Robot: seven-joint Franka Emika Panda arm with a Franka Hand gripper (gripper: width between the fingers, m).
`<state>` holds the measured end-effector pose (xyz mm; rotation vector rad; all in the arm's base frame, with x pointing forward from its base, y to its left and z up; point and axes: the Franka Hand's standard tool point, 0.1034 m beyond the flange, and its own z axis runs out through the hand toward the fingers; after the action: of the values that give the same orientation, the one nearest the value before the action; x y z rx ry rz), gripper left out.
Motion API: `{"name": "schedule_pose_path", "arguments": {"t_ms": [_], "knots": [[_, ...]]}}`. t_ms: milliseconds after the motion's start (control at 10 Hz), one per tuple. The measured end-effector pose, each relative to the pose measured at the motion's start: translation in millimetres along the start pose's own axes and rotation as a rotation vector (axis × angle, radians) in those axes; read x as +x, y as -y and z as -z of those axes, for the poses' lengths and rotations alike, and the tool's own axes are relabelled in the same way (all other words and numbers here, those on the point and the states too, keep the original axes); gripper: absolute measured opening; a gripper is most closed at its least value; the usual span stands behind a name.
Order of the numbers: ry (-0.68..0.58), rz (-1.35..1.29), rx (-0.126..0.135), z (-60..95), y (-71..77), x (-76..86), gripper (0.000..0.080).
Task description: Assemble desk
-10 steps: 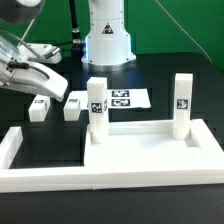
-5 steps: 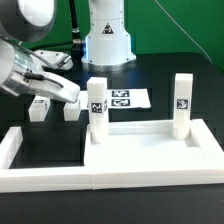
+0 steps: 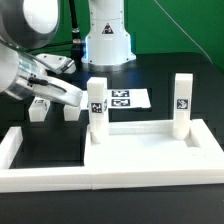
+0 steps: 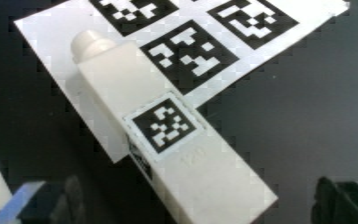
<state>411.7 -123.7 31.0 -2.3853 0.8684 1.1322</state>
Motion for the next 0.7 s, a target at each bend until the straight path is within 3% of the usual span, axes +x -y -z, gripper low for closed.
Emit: {"name": "schedule_pose_path", "arguments": {"t_ms": [300,700], "knots": [[0.024,0.001,-0.012,-13.4,4.8,2.9,0.0648],[0.065,-0.020,-0.013,-25.6,-4.2,9.1,0.0648]]}}
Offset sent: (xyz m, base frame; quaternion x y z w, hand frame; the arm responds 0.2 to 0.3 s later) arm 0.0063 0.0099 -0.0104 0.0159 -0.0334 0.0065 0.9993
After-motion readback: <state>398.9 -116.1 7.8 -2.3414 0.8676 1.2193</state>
